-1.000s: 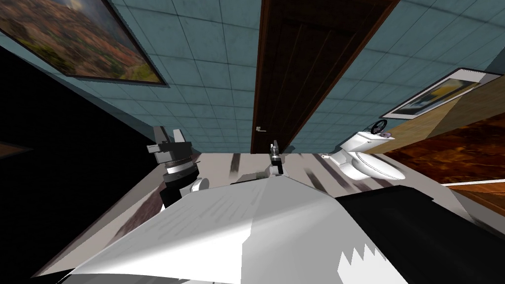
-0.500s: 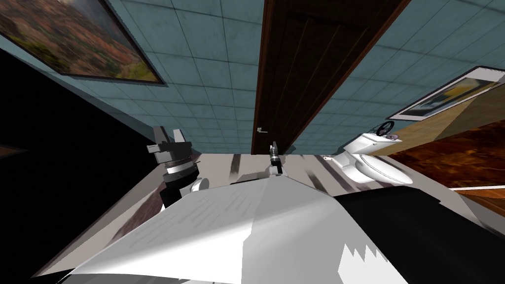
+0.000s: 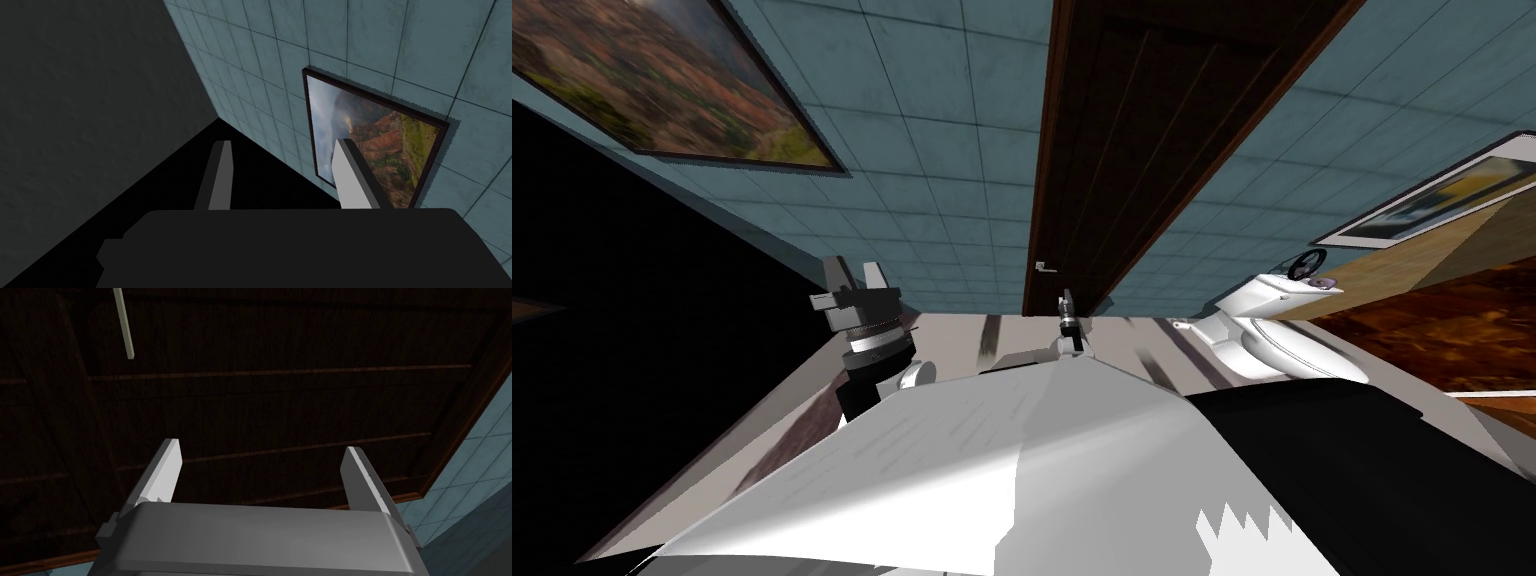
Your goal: Pull the door open
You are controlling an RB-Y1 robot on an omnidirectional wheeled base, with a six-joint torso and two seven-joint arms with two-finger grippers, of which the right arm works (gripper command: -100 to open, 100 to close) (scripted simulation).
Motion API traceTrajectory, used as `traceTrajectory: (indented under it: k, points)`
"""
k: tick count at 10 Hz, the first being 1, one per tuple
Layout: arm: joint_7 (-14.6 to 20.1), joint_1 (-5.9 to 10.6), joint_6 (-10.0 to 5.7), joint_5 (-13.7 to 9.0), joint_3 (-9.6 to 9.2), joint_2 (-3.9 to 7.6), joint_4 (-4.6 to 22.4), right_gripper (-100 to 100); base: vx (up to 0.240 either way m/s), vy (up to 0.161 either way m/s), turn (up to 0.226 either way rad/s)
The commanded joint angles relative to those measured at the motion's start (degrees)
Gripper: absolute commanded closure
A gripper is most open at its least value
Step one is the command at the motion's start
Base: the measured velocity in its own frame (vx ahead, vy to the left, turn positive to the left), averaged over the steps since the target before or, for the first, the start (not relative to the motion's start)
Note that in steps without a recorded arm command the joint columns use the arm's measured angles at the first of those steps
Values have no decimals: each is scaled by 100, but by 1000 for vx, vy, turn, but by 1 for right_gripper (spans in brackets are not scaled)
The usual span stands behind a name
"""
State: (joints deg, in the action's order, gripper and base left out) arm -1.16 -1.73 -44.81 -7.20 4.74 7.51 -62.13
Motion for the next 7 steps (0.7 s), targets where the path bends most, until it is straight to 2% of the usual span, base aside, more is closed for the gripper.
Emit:
traceTrajectory:
  k: [1,7]
  points:
    - [21,109,-40,-21,9,20,274,-100,65,0,13]
    - [104,537,-170,-113,41,85,1303,-100,94,-6,28]
